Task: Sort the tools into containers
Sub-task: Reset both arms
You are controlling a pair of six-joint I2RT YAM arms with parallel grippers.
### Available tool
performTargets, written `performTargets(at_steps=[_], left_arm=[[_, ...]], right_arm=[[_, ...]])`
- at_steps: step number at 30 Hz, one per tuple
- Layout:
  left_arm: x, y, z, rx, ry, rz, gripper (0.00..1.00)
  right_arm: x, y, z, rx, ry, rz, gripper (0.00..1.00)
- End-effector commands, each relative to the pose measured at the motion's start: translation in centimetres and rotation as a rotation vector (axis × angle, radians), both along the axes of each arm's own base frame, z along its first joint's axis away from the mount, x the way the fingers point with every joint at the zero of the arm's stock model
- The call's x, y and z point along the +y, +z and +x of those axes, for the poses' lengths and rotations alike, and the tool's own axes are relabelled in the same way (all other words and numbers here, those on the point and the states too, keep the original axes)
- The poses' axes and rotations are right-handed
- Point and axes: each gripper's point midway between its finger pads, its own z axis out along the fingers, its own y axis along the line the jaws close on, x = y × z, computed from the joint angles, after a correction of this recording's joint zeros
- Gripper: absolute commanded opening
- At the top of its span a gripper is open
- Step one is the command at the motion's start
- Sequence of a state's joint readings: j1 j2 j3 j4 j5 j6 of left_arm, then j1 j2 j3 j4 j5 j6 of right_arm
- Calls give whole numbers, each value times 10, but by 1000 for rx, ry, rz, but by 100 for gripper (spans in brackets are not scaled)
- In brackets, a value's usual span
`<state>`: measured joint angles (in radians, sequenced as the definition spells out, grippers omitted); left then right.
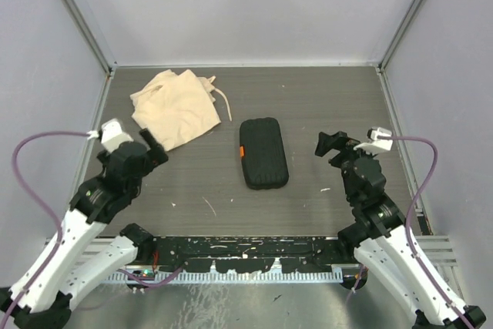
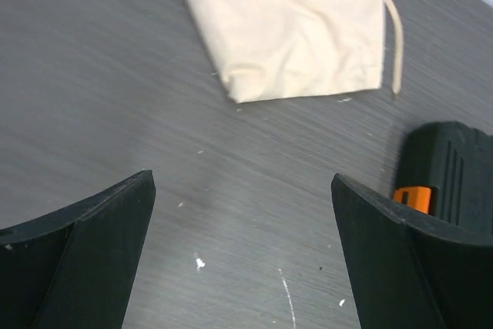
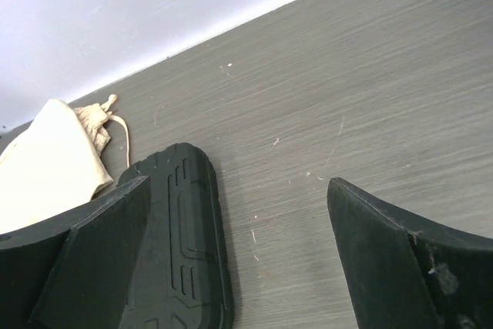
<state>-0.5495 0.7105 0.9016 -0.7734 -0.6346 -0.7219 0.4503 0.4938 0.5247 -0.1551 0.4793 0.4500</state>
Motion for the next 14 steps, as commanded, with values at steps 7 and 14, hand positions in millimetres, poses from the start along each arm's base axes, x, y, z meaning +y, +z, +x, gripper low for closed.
performTargets(at_steps=[7, 14], left_arm=[[64, -38, -64, -32, 240, -73, 98], [72, -40, -71, -46, 267, -73, 98]], right_arm=[[-23, -36, -18, 88, -127, 59, 100], [-20, -36, -17, 73, -94, 31, 100]])
